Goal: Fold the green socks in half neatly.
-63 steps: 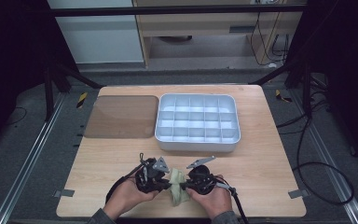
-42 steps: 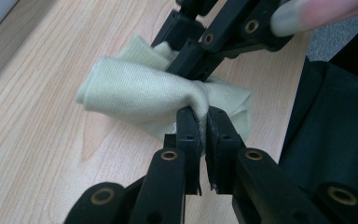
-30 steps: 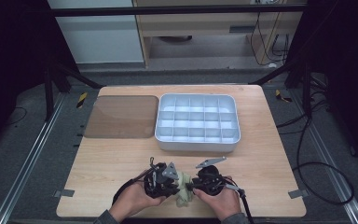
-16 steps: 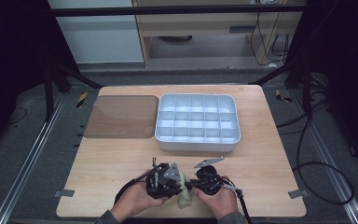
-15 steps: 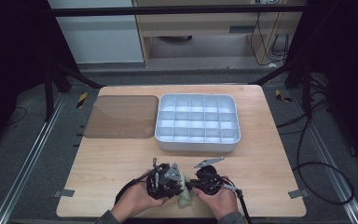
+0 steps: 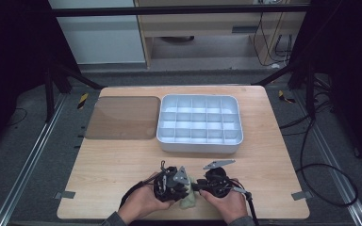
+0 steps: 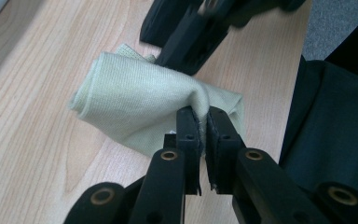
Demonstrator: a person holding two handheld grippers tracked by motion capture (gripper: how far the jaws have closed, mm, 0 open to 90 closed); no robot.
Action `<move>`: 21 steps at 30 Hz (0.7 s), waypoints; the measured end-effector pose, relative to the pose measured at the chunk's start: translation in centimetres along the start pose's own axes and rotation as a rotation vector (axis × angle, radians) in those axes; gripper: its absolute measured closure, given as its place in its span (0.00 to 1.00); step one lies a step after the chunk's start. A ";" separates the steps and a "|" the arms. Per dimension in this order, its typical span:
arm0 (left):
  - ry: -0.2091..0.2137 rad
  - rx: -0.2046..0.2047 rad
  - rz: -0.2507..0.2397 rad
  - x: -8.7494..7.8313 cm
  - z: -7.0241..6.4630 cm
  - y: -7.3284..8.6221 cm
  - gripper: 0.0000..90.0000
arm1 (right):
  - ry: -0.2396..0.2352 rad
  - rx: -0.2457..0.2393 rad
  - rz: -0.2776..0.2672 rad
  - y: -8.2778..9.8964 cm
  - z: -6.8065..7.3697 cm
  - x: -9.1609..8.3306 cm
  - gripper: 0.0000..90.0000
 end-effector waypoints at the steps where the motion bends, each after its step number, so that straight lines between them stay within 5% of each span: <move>1: -0.002 -0.003 -0.002 0.1 0.0 0.0 0.94 | 0.003 0.005 -0.005 0.1 -0.2 -0.3 0.74; 21: 0.001 -0.036 0.007 1.7 0.8 -0.7 0.92 | 0.054 0.041 -0.015 1.5 -2.6 -1.8 0.70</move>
Point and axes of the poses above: each handheld gripper's, and its own axes: x roughly forward along the jaws, y roughly out of its underside, z roughly to its left, the point moved 1 cm from there along x, roughly forward along the jaws, and after that the axes turned 15 degrees about y, right-handed, at the moved point
